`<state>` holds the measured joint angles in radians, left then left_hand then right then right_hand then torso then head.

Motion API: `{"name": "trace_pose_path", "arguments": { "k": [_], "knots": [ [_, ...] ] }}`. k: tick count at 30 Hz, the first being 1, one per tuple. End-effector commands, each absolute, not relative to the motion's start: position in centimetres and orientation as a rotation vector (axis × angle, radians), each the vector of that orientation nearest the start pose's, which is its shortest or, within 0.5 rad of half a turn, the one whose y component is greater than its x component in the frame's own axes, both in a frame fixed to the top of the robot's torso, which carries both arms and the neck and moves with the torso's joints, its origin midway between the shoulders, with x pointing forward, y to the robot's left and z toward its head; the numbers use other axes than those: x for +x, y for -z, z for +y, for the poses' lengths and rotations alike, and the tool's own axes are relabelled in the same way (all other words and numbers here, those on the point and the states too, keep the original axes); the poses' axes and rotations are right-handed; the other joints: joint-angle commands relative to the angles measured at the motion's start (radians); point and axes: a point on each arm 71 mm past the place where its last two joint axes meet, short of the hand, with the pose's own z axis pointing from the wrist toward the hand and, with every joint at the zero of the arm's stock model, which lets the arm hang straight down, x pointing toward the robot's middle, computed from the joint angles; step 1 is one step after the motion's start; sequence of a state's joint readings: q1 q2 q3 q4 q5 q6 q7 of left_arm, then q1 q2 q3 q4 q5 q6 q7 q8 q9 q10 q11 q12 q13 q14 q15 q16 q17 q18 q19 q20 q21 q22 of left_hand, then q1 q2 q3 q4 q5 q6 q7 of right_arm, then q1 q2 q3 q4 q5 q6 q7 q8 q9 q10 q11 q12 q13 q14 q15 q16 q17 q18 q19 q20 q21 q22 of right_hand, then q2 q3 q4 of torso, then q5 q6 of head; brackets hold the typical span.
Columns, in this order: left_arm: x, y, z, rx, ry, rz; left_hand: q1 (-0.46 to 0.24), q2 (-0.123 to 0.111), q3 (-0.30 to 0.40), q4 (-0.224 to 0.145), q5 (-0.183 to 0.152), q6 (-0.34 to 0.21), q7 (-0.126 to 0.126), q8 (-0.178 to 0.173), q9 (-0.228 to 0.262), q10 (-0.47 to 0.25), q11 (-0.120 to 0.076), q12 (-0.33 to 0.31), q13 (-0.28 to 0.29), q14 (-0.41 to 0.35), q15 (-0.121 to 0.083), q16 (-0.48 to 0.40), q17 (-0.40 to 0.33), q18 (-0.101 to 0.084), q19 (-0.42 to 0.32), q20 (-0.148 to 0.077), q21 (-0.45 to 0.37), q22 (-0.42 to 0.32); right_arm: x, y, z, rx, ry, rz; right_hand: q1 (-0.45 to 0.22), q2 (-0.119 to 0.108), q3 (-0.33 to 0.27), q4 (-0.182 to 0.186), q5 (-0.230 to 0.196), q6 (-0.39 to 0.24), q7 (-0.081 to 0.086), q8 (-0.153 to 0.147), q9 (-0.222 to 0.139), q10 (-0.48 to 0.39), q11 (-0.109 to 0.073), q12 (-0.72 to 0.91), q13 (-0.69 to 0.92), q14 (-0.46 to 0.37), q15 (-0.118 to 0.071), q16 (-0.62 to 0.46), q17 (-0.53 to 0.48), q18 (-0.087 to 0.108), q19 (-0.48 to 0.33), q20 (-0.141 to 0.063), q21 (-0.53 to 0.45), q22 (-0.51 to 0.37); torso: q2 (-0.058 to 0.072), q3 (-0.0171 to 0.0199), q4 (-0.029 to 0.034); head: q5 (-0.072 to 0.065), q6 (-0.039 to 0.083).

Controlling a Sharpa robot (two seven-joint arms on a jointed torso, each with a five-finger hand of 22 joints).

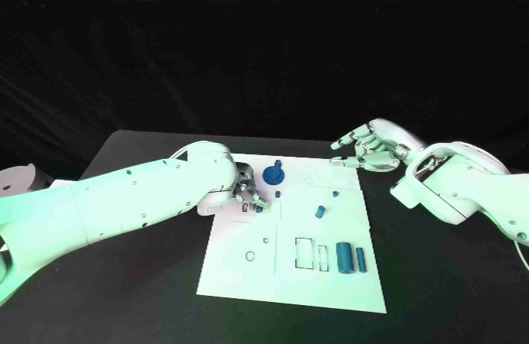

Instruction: Assemble the parts on the task board

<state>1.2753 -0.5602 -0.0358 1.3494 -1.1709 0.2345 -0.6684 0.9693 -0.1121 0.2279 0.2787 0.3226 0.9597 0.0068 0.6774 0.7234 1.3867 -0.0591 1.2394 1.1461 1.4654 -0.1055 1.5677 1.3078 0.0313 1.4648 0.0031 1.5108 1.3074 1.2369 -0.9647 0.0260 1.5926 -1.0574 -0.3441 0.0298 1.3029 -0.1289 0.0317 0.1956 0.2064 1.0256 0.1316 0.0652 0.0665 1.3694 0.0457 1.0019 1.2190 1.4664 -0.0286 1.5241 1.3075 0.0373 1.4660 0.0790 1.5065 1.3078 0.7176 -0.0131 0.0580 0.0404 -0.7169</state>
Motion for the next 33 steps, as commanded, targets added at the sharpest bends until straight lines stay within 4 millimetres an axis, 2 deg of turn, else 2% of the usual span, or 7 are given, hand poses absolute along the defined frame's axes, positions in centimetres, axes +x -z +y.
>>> {"name": "trace_pose_path", "arguments": {
  "k": [1,6,10,20,24,28,33],
  "knots": [
    [50.8,21.1,13.3,0.016,0.211,2.363,0.006,0.007,-0.019,0.005,-0.015,0.007,0.000,-0.001,-0.001,0.006,0.000,0.004,0.002,0.105,-0.008,0.003,0.263,-0.013,0.079,-0.006,0.005,0.188,48.5,13.5,-23.9,0.173,-0.897,1.600,0.001,0.009,-0.007,0.000,-0.006,0.006,-0.002,0.003,0.001,-0.005,-0.002,-0.002,-0.001,0.083,0.001,-0.005,0.166,-0.005,0.027,0.001,-0.005,0.125,0.000,0.0000,0.0001,0.000,0.002],
    [50.8,20.5,13.3,-0.032,0.252,2.328,0.008,0.015,-0.062,0.010,-0.069,0.003,0.000,-0.001,-0.003,-0.001,0.000,-0.007,-0.011,0.105,-0.008,0.003,0.263,-0.011,0.076,-0.007,-0.001,0.180,48.5,13.5,-24.0,0.174,-0.895,1.599,0.000,0.009,-0.008,0.001,-0.006,0.006,-0.002,0.003,0.001,-0.005,-0.002,-0.002,-0.001,0.083,0.001,-0.005,0.166,-0.005,0.027,0.001,-0.004,0.125,0.000,-0.0003,0.0001,0.000,0.003],
    [51.0,19.2,13.3,-0.145,0.341,2.272,0.000,0.019,-0.111,0.012,-0.145,-0.021,0.009,-0.008,-0.007,-0.031,0.008,-0.042,-0.054,0.105,-0.003,0.003,0.263,-0.002,0.062,-0.003,-0.030,0.143,48.7,13.5,-24.0,0.175,-0.894,1.593,0.000,0.009,-0.009,0.001,-0.006,0.006,-0.002,0.002,0.001,-0.006,-0.002,-0.003,-0.001,0.083,0.001,-0.005,0.165,-0.005,0.026,0.001,-0.006,0.123,-0.002,0.0008,0.0007,-0.005,0.008],
    [51.7,15.6,14.0,-0.203,0.416,2.229,0.023,0.028,-0.173,0.011,-0.173,-0.049,0.021,-0.018,-0.025,-0.065,0.018,-0.079,-0.102,0.105,0.005,0.003,0.263,0.006,0.049,0.004,-0.059,0.110,48.9,13.9,-23.9,0.177,-0.892,1.598,0.000,0.009,-0.009,0.001,-0.006,0.006,-0.002,0.002,0.001,-0.006,-0.002,-0.005,-0.003,0.082,0.001,-0.006,0.163,-0.005,0.025,0.001,-0.006,0.121,0.001,0.0003,-0.0007,-0.003,0.015],
    [53.1,13.8,15.2,-0.213,0.406,2.253,0.064,0.031,-0.203,0.012,-0.188,-0.118,0.053,-0.063,-0.059,-0.177,0.045,-0.201,-0.244,0.105,0.026,0.003,0.263,0.019,0.025,0.019,-0.109,0.050,48.9,14.1,-24.0,0.179,-0.890,1.602,0.001,0.009,-0.010,0.001,-0.005,0.006,-0.002,0.002,0.001,-0.007,-0.002,-0.005,-0.003,0.082,0.001,-0.006,0.164,-0.004,0.025,0.001,-0.007,0.121,0.002,-0.0001,-0.0017,-0.002,0.017],
    [54.9,12.9,16.8,-0.217,0.352,2.286,0.118,0.039,-0.221,0.010,-0.187,-0.125,0.064,-0.081,-0.090,-0.178,0.056,-0.186,-0.238,0.105,0.036,0.003,0.263,0.022,0.023,0.032,-0.120,0.041,49.0,14.2,-24.1,0.181,-0.887,1.603,0.002,0.010,-0.011,0.002,-0.003,0.006,-0.002,0.002,0.001,-0.007,-0.002,-0.005,-0.003,0.082,0.001,-0.006,0.163,-0.005,0.025,0.001,-0.007,0.121,-0.001,0.0018,0.0023,-0.003,0.017],
    [57.0,13.0,18.0,-0.245,0.285,2.285,0.148,0.051,-0.245,0.011,-0.186,-0.135,0.075,-0.116,-0.135,-0.197,0.066,-0.211,-0.278,0.105,0.045,0.003,0.263,0.026,0.016,0.041,-0.139,0.021,49.1,14.3,-24.2,0.184,-0.884,1.598,0.004,0.012,-0.013,0.002,0.000,0.005,-0.002,0.002,0.001,-0.007,-0.002,-0.005,-0.003,0.082,0.001,-0.006,0.164,-0.005,0.025,0.001,-0.006,0.122,0.001,-0.0027,0.0021,0.001,0.019]
  ]
}}
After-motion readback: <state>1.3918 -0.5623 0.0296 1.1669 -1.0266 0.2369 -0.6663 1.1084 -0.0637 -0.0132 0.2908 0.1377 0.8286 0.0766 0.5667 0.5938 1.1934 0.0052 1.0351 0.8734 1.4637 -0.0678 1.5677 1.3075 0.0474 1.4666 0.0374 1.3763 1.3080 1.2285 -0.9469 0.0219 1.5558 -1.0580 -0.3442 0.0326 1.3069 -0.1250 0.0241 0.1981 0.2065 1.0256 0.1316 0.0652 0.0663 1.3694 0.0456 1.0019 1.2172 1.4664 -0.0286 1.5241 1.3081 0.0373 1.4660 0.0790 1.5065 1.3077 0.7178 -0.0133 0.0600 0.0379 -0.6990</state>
